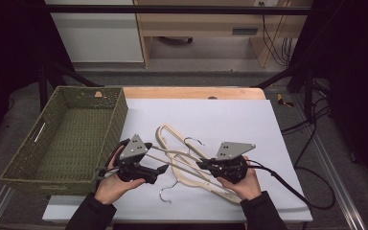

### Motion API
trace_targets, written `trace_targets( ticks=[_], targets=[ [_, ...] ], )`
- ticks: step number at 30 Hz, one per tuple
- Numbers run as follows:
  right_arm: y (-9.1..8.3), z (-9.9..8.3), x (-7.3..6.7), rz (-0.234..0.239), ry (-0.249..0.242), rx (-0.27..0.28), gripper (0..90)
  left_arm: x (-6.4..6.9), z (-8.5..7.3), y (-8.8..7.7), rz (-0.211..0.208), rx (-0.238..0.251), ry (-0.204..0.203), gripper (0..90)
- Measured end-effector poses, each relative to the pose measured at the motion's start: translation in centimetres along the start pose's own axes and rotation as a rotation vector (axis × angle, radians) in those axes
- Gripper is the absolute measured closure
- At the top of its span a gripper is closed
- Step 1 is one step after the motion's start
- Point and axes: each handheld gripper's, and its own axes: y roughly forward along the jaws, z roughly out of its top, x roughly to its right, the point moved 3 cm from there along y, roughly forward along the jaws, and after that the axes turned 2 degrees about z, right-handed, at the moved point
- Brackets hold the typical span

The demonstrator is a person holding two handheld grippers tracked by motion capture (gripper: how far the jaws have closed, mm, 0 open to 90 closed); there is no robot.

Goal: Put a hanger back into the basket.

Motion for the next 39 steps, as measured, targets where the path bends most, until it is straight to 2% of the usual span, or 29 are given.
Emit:
trace_targets(
  ticks=[1,2,3,4,5,7,9,11,14,17,19,21,22,24,28,29,31,32,33,36,37,38,39],
  targets=[
    [0.1,0.0,-0.1,0.008,0.004,0.0,86.9,0.2,0.1,0.7,-0.023,-0.021,0.018,14.7],
    [0.1,0.0,-0.2,0.017,0.0,0.002,86.9,0.2,0.1,0.7,-0.023,-0.021,0.018,16.5],
    [0.2,-0.1,-0.3,0.023,0.0,0.002,86.9,0.5,0.1,1.4,-0.044,-0.045,0.045,18.4],
    [0.2,-0.1,-0.3,0.023,0.0,0.002,86.9,0.5,0.1,1.4,-0.044,-0.045,0.045,21.1],
    [0.2,0.0,-0.5,0.035,-0.002,0.0,87.0,0.8,0.1,2.0,-0.051,-0.056,0.08,23.6],
    [0.4,-0.1,-0.7,0.042,-0.003,-0.006,86.9,1.0,0.1,2.4,-0.072,-0.058,0.094,34.3],
    [0.5,-0.1,-0.8,0.047,-0.009,-0.009,87.0,1.1,0.1,2.5,-0.08,-0.06,0.095,37.0],
    [0.7,-0.1,-1.0,0.058,-0.012,-0.022,87.0,1.4,0.1,3.0,-0.083,-0.082,0.124,47.3],
    [0.8,-0.1,-1.2,0.071,-0.013,-0.03,86.9,1.5,0.1,3.2,-0.077,-0.087,0.136,61.0],
    [1.0,-0.2,-1.3,0.085,-0.013,-0.039,86.9,1.5,0.0,3.1,-0.085,-0.113,0.143,65.5],
    [1.1,-0.3,-1.3,0.09,-0.015,-0.052,86.1,1.7,-0.3,3.0,-0.075,-0.142,0.169,67.8],
    [1.2,-0.3,-1.3,0.082,-0.017,-0.053,85.3,1.9,-0.3,3.0,-0.075,-0.146,0.174,69.2],
    [1.2,-0.4,-1.1,0.037,-0.026,-0.059,82.0,2.0,-0.5,2.8,-0.09,-0.145,0.173,73.3],
    [1.2,-0.4,-1.0,-0.002,-0.03,-0.059,78.9,2.2,-0.6,2.8,-0.102,-0.143,0.169,76.9],
    [1.2,-0.4,-1.0,-0.029,-0.038,-0.054,75.5,2.6,-0.7,2.4,-0.116,-0.135,0.146,79.5],
    [1.3,-0.4,-0.9,-0.055,-0.045,-0.042,70.7,2.7,-0.8,2.3,-0.126,-0.135,0.14,80.6],
    [1.4,-0.4,-0.8,-0.066,-0.044,-0.038,68.2,3.1,-0.9,2.2,-0.15,-0.135,0.132,81.7],
    [1.4,-0.4,-0.8,-0.081,-0.039,-0.036,63.3,3.3,-1.0,2.1,-0.163,-0.128,0.119,83.7],
    [1.4,-0.4,-0.8,-0.095,-0.038,-0.035,60.6,3.6,-1.0,2.0,-0.19,-0.138,0.123,84.9],
    [1.5,-0.5,-0.7,-0.13,-0.035,-0.036,54.7,4.0,-1.0,1.9,-0.186,-0.131,0.105,86.7],
    [1.5,-0.5,-0.7,-0.125,-0.031,-0.037,53.2,4.0,-1.0,1.8,-0.179,-0.127,0.088,86.7],
    [1.5,-0.5,-0.7,-0.125,-0.031,-0.037,53.2,4.0,-1.0,1.8,-0.179,-0.127,0.088,86.7],
    [1.4,-0.4,-0.7,-0.134,-0.032,-0.025,47.3,3.9,-1.0,1.5,-0.182,-0.106,0.052,86.7]
  ],
)
